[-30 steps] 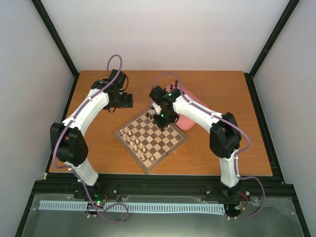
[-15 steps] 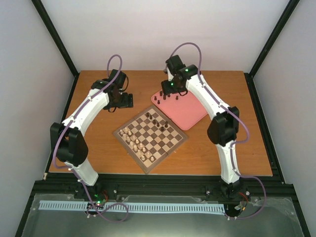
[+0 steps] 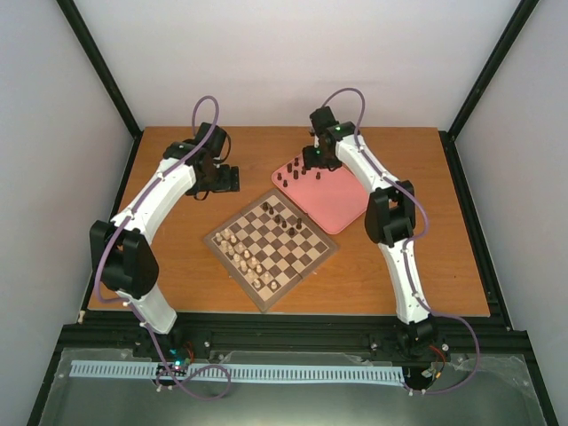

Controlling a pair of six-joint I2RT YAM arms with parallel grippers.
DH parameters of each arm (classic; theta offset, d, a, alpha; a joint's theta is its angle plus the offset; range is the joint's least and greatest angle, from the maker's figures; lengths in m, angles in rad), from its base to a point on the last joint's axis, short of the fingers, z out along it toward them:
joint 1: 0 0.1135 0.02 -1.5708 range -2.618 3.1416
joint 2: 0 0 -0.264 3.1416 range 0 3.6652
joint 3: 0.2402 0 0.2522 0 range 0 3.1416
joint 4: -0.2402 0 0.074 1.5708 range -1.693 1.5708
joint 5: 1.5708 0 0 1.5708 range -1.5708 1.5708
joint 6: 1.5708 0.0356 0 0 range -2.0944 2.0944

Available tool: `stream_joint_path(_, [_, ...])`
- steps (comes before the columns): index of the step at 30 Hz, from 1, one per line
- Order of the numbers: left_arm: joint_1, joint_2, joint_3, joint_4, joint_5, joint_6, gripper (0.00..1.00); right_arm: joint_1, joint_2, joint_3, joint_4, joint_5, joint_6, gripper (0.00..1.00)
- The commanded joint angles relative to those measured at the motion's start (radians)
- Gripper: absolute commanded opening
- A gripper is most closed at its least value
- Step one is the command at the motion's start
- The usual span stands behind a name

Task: Set up the chess pieces on the board
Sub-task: Pick up the chess piece from the storage box.

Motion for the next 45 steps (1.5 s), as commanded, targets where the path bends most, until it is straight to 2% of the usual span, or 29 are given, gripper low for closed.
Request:
stream_joint_path(1, [0.007, 0.027, 0.067, -0.025, 0.0, 0.004, 1.0, 0.005, 0.043, 0.036, 0.031, 0.01, -0.013, 0.69])
stream_joint_path(6, [0.007, 0.037, 0.074, -0.034, -0.007, 0.005, 1.0, 0.005, 0.074, 0.043, 0.036, 0.062, -0.016, 0.62])
stream_joint_path(16, [0.007, 0.044, 0.092, -0.031, -0.013, 0.002, 1.0, 0.005, 0.128, 0.073, 0.034, 0.059, -0.031, 0.61])
stream_joint_path(19, [0.007, 0.04, 0.095, -0.024, -0.01, 0.003, 1.0, 0.004, 0.141, 0.081, 0.037, 0.071, -0.031, 0.55])
stream_joint_path(22, [0.007, 0.042, 0.104, -0.028, -0.011, 0.005, 1.0, 0.002, 0.154, 0.084, 0.034, 0.075, -0.028, 0.55])
stream_joint_path(27, [0.007, 0.05, 0.109, -0.032, -0.017, 0.007, 1.0, -0.001, 0.168, 0.087, 0.026, 0.068, -0.024, 0.48])
stream_joint_path(36, [0.007, 0.058, 0.111, -0.033, -0.014, 0.0, 1.0, -0.003, 0.172, 0.087, 0.019, 0.074, -0.026, 0.3])
stream_joint_path(45, [0.007, 0.052, 0.101, -0.033, -0.01, -0.005, 1.0, -0.008, 0.16, 0.085, -0.022, 0.105, -0.009, 0.05])
